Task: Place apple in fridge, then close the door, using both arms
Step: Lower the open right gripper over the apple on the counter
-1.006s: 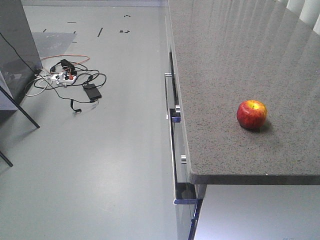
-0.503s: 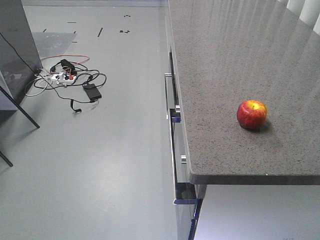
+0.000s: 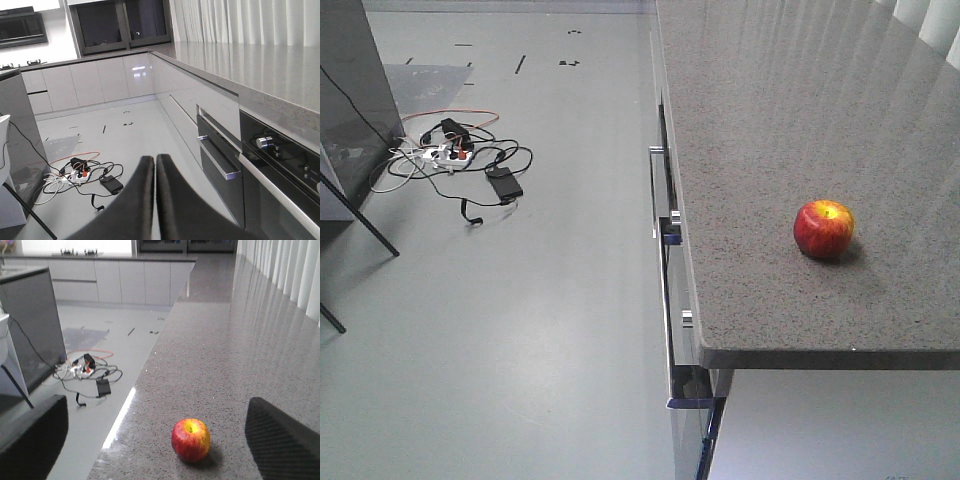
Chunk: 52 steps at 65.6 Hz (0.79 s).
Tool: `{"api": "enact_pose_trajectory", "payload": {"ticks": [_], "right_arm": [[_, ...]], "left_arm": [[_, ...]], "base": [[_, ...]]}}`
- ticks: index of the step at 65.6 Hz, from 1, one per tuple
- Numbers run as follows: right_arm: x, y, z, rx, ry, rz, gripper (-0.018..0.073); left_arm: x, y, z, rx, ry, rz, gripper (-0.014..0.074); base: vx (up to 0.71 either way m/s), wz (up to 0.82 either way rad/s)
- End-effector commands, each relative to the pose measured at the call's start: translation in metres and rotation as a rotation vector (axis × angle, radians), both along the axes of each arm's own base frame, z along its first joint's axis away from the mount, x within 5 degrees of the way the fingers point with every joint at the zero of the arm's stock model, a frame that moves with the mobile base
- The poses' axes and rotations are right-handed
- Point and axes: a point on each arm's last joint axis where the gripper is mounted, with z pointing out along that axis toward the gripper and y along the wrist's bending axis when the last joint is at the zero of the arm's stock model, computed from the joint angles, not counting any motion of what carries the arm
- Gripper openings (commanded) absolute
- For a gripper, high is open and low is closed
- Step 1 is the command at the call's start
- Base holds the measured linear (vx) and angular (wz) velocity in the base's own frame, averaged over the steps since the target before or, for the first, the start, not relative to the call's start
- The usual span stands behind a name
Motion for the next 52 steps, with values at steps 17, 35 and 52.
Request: {"api": "enact_pose_trajectory", "payload": {"ticks": [17,35,52], "right_arm": [[0.117,0.002,0.027,-0.03,0.204,0.049,0.069],[0.212,0.001,-0.017,-0.039,0.409,0.062,0.0685],[0.263,-0.001,-0.05,-0.066,0.494,0.053,0.0679]], "left_arm": [[-0.003,0.0,0.014,-0.028,-0.103,-0.006,-0.0007],[-0.003,0.0,0.014,-0.028,-0.103,-0.006,-0.0007],[-0.003,0.0,0.014,-0.028,-0.103,-0.006,-0.0007]], "base": [[0.0,0.0],[0.0,0.0],[0.0,0.0]]}}
